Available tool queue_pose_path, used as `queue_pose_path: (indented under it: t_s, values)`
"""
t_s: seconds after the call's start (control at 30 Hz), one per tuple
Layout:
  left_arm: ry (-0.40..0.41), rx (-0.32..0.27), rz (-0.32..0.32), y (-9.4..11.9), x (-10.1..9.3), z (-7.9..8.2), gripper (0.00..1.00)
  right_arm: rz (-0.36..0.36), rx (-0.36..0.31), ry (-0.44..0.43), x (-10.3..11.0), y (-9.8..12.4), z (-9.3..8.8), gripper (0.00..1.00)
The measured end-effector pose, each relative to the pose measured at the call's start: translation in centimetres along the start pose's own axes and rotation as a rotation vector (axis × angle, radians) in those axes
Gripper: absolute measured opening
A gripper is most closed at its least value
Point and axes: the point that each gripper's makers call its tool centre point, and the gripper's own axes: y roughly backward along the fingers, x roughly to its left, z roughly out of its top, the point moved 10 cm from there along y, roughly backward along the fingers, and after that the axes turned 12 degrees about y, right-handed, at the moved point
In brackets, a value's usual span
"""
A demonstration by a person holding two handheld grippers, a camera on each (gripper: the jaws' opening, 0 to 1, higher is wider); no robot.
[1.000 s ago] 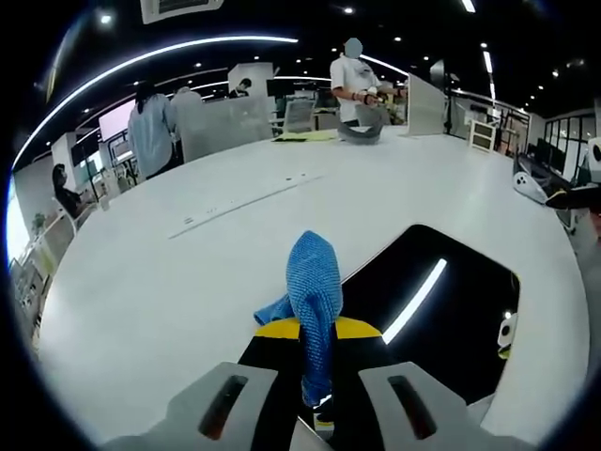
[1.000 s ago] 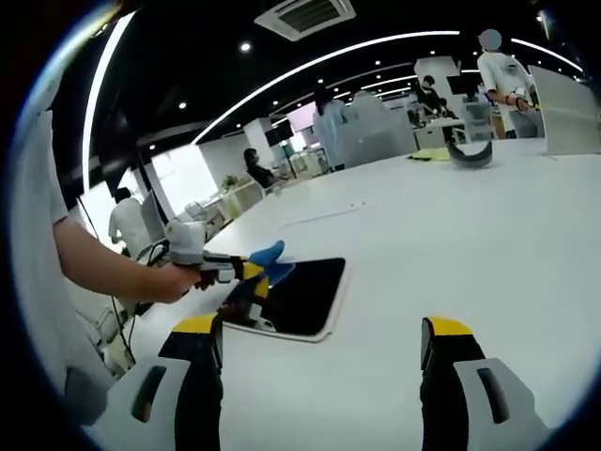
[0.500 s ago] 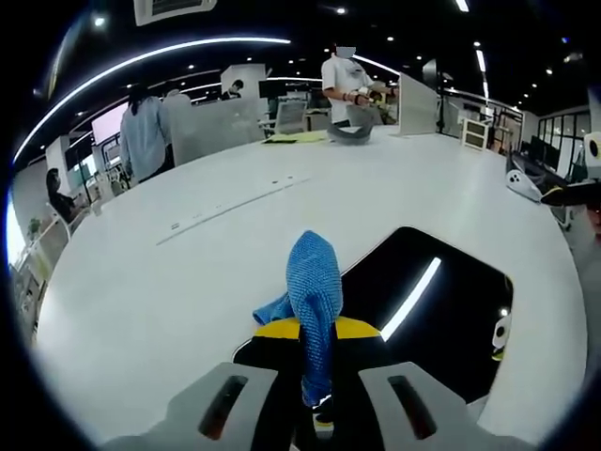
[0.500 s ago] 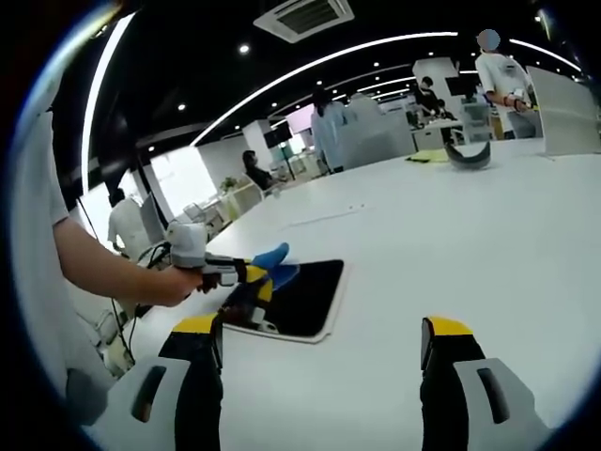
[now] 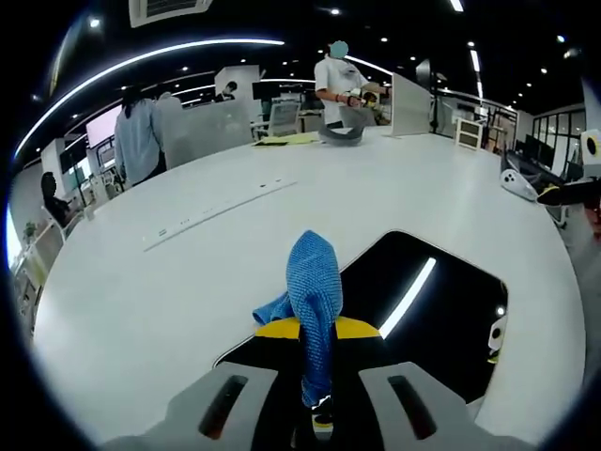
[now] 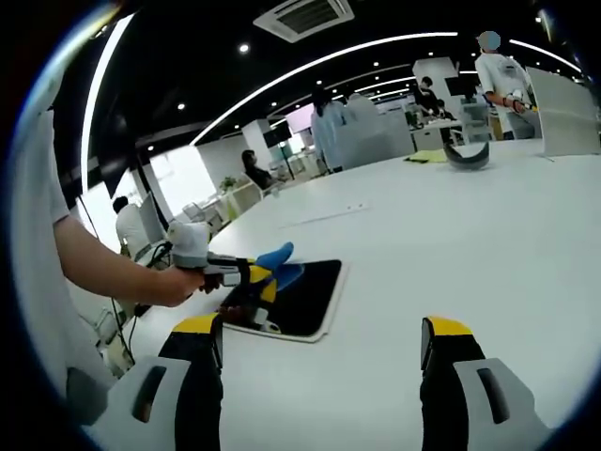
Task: Wipe the mirror surface with the cleaning cloth until all visible marks leave the cleaned area.
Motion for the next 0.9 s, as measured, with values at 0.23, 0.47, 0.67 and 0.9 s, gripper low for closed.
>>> queue_pose_path:
  t_s: [0.23, 0.47, 0.67, 0.9]
  values:
    - [-0.010, 0.003, -0.013, -0.3, -0.4, 0.1, 0.07, -0.003, -0.006, -0.003, -0.2, 0.0, 0.2, 0.86]
    - [-0.024, 0.007, -0.030, -0.6, -0.8, 0.3, 0.07, -0.006, -0.007, -0.003, -0.4, 0.3, 0.1, 0.86]
    - [-0.025, 0.007, -0.032, -0.8, -1.0, 0.3, 0.07, -0.006, -0.014, -0.002, -0.4, 0.2, 0.3, 0.86]
    - [-0.042, 0.014, -0.052, -1.0, -1.2, 0.5, 0.07, -0.005, -0.011, -0.007, -0.3, 0.1, 0.2, 0.86]
